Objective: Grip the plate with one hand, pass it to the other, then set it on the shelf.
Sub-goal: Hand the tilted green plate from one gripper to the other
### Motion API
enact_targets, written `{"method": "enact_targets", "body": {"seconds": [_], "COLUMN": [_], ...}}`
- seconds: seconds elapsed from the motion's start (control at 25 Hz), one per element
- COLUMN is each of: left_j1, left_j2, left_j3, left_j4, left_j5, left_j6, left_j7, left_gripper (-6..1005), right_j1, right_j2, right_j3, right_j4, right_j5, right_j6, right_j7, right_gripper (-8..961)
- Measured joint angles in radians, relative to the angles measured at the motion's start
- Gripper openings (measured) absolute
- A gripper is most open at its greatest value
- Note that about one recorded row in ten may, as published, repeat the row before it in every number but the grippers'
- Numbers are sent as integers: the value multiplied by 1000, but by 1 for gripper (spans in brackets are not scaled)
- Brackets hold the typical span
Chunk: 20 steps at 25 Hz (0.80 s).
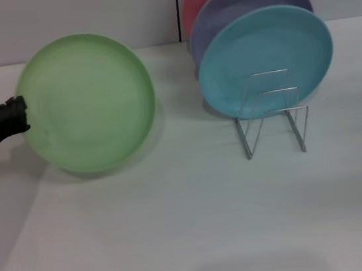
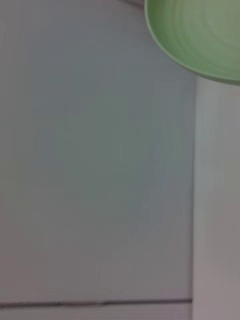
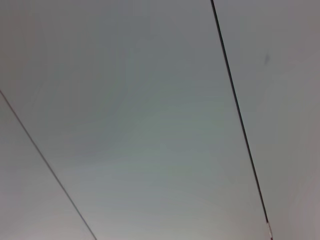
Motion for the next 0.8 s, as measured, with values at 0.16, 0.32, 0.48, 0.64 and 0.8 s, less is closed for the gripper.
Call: {"method": "enact_targets", "body": {"seconds": [0.16,0.32,0.48,0.64,0.8], "left_j1": [-2,-14,-19,-16,-20], "left_j2": [-1,0,2,3,5], "left_j3": [72,109,190,299,438], "left_j4": [56,68,46,25,66], "left_j5": [-146,-154,-101,-25,142], "left_j6": [155,244,430,628,878], "left_j7": [168,188,191,179,52], "left_gripper": [38,37,35,34,34], "right_j1": [-3,-3,-2,4,5], "right_j2": [1,0,-2,-8,-10], "right_j3": [-8,-9,-9,-8,-7], "right_j4": [0,0,0,1,2], "right_j5": [-1,-1,-2,-2,-2], "right_j6": [-5,2,19,46,54], "right_j7": [-9,-11,-12,-13,-13], "right_gripper": [637,637,638,637,637]}}
